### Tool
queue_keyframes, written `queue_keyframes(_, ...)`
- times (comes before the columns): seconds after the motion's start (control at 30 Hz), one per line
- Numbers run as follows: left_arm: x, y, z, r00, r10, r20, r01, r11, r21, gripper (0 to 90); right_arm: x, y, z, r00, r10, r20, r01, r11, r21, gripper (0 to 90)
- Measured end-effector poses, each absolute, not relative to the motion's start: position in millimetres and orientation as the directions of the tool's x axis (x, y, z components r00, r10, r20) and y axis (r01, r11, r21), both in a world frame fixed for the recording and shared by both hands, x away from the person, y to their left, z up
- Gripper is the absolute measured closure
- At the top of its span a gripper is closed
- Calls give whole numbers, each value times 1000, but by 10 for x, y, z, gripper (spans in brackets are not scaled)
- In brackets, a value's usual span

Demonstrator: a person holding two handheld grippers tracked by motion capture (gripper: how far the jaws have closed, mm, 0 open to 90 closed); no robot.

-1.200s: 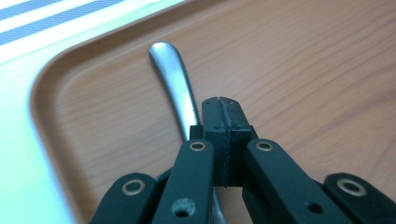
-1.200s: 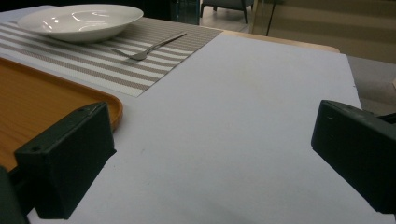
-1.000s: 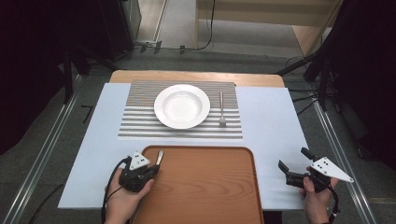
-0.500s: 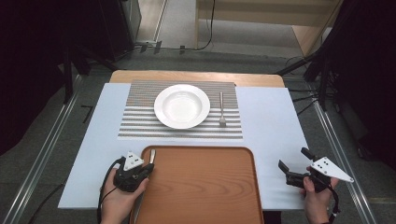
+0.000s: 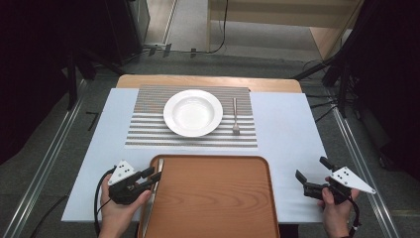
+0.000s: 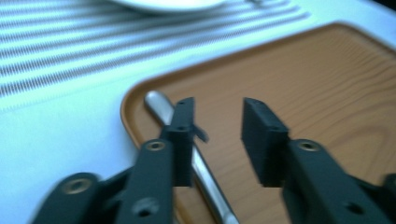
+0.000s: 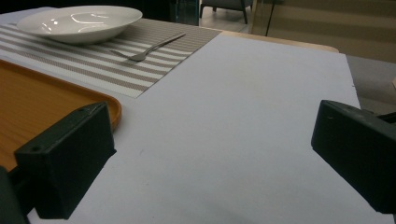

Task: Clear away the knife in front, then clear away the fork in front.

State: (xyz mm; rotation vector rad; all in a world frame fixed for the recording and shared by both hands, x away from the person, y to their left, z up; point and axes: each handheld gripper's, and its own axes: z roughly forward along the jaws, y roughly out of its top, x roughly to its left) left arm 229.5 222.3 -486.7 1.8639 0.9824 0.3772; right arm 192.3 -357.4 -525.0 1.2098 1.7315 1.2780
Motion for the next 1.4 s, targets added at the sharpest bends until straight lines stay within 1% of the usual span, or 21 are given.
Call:
queue_keyframes(0.03, 2293, 2246, -4859, 618, 772, -150, 458, -198, 867, 447, 1922, -3575, -5250, -355, 935, 13, 289, 96, 953, 0)
queue_keyframes(0.07, 2297, 2272, -4854, 607, 780, -150, 454, -186, 871, 447, 1922, -3575, -5250, -355, 935, 13, 289, 96, 953, 0)
queue_keyframes(0.1, 2307, 2291, -4854, 590, 792, -155, 462, -175, 869, 320, 1922, -3576, -5250, -355, 935, 14, 288, 96, 953, 0)
queue_keyframes(0.13, 2333, 2338, -4861, 579, 796, -179, 483, -158, 861, 255, 1921, -3575, -5249, -354, 935, 15, 289, 95, 953, 0)
queue_keyframes(0.17, 2333, 2338, -4861, 579, 796, -179, 483, -158, 861, 193, 1919, -3574, -5249, -352, 936, 16, 290, 93, 953, 0)
queue_keyframes(0.2, 2336, 2401, -4864, 599, 772, -213, 479, -132, 868, 142, 1918, -3575, -5249, -351, 936, 16, 290, 93, 953, 0)
queue_keyframes(0.33, 2335, 2474, -4845, 631, 741, -232, 457, -112, 883, 0, 1920, -3574, -5248, -352, 936, 14, 290, 94, 952, 0)
queue_keyframes(0.37, 2335, 2489, -4842, 636, 736, -233, 454, -112, 884, 0, 1921, -3572, -5248, -352, 936, 13, 289, 95, 953, 0)
queue_keyframes(0.4, 2337, 2516, -4845, 616, 755, -225, 454, -106, 884, 0, 1920, -3570, -5248, -352, 936, 13, 290, 96, 952, 0)
queue_keyframes(0.57, 2338, 2593, -4848, 617, 755, -222, 441, -99, 892, 0, 1923, -3568, -5247, -352, 936, 14, 293, 96, 951, 0)
queue_keyframes(0.77, 2324, 2724, -4848, 601, 779, -179, 389, -89, 917, 0, 1922, -3563, -5245, -354, 935, 12, 293, 98, 951, 0)
queue_keyframes(0.83, 2338, 2794, -4862, 597, 781, -181, 382, -79, 921, 0, 1922, -3571, -5244, -355, 935, 17, 292, 94, 952, 0)
queue_keyframes(0.93, 2352, 2830, -4870, 575, 803, -158, 378, -89, 922, 0, 1921, -3579, -5234, -353, 935, 26, 292, 84, 953, 0)
queue_keyframes(1.03, 2370, 2856, -4880, 582, 802, -135, 364, -109, 925, 0, 1921, -3576, -5221, -360, 932, 26, 299, 89, 950, 0)
queue_keyframes(1.2, 2390, 2901, -4896, 576, 808, -128, 357, -107, 928, 0, 1919, -3554, -5197, -367, 930, 30, 304, 89, 948, 0)
queue_keyframes(1.4, 2410, 2952, -4911, 589, 794, -150, 371, -100, 923, 0, 1923, -3533, -5166, -376, 925, 49, 307, 74, 949, 0)
